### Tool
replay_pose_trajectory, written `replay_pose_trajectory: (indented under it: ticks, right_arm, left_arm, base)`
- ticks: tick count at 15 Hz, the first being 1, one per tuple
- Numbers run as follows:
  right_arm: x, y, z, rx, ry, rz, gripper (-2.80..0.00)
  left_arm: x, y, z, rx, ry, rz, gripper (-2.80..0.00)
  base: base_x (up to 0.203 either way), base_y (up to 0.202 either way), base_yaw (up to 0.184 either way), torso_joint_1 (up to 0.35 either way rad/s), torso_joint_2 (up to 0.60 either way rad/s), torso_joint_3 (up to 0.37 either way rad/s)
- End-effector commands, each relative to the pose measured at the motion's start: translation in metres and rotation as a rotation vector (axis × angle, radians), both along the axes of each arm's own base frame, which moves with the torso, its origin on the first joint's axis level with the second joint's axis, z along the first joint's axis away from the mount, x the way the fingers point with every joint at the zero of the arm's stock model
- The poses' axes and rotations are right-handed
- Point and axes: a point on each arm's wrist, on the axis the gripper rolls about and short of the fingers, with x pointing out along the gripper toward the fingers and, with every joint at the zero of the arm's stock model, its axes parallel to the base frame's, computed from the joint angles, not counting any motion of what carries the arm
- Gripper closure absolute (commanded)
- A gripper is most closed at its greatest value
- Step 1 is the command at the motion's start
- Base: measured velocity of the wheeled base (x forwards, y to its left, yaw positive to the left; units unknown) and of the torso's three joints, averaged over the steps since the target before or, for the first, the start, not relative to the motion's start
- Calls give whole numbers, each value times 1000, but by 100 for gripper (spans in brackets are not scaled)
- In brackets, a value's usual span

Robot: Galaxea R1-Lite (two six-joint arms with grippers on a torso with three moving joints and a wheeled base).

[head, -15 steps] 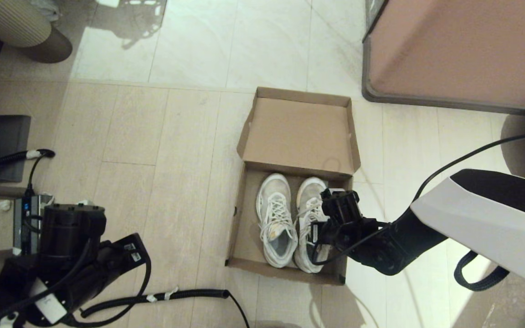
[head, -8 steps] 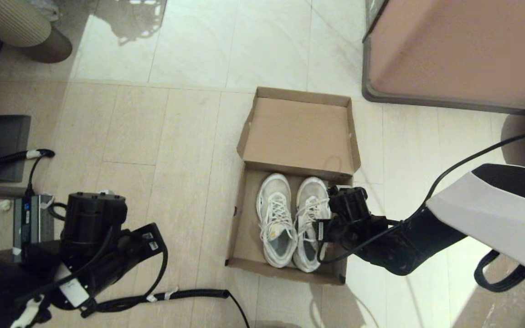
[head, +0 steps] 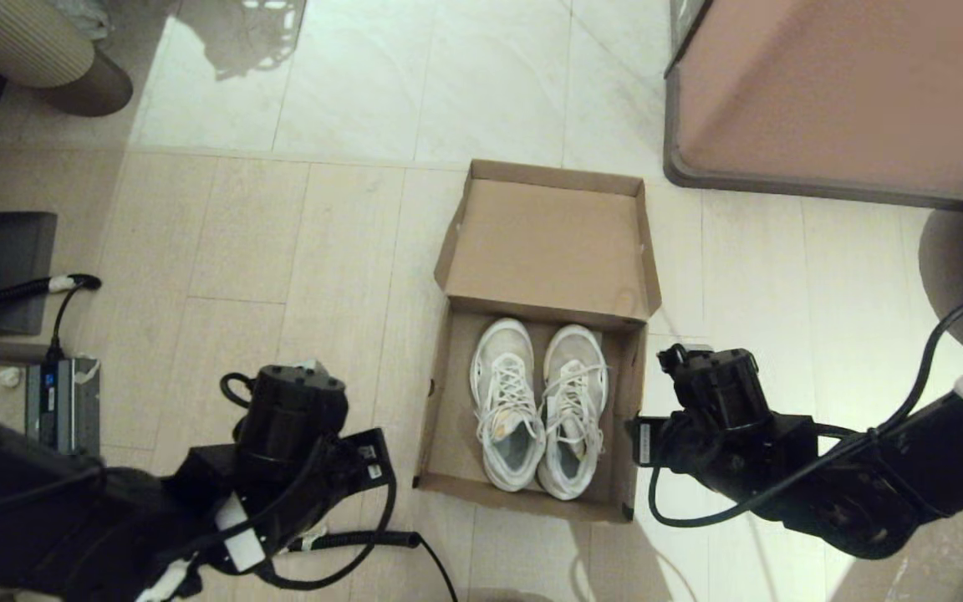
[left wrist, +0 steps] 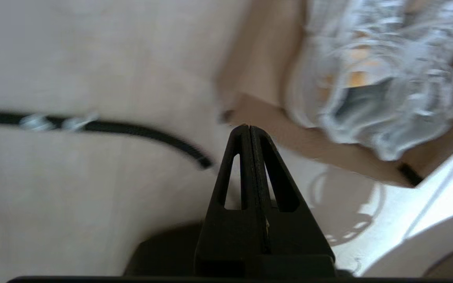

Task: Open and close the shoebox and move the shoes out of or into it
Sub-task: Close the shoe box

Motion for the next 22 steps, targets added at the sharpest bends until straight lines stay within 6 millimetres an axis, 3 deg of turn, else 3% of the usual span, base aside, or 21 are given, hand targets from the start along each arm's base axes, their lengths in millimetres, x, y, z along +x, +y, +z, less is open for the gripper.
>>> replay_pose_trajectory:
  ticks: [1, 5, 12, 14, 18, 22]
  right_arm:
    - [-10, -7, 16, -3, -49, -37, 0]
    - [-16, -20, 17, -21, -43, -72, 0]
    - [-12, -32, 13, -25, -31, -116, 0]
    - [-8, -36, 15, -22, -40, -133, 0]
    - [-6, -37, 17, -19, -49, -144, 0]
    - [-7, -38, 15, -23, -41, -155, 0]
  left_arm:
    - [15, -21, -18, 12, 23, -28, 0]
    - [40, -50, -36, -9, 15, -69, 0]
    - [68, -94, -103, 38, 46, -99, 0]
    - [76, -99, -109, 68, 19, -56, 0]
    - [92, -97, -140, 162, 27, 5, 0]
    - [100, -98, -147, 182, 26, -1, 0]
  base:
    - [0, 0, 0, 0, 0, 0]
    - [0, 0, 0, 0, 0, 0]
    - [0, 0, 0, 0, 0, 0]
    - [0, 0, 0, 0, 0, 0]
    - [0, 0, 0, 0, 0, 0]
    - [0, 0, 0, 0, 0, 0]
